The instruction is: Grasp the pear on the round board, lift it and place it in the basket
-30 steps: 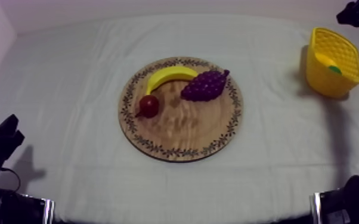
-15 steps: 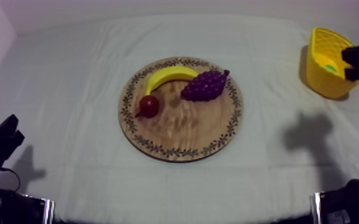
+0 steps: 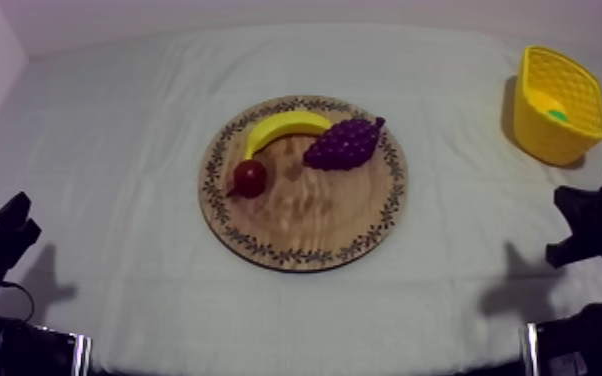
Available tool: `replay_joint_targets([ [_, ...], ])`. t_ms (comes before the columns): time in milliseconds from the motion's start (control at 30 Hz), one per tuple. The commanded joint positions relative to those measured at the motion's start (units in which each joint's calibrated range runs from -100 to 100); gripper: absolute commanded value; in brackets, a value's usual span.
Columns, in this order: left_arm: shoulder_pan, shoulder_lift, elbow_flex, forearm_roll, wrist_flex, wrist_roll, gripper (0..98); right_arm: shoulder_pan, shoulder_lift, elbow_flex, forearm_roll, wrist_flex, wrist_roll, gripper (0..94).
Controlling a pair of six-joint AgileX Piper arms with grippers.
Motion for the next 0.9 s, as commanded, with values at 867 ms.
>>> replay_joint_targets([
  [867, 0.0, -0.02, -0.05, -0.01, 0.01, -0.01, 0.1, -1.25, -10.7, 8.1, 12.47, -11.0, -8.57, 0.6],
])
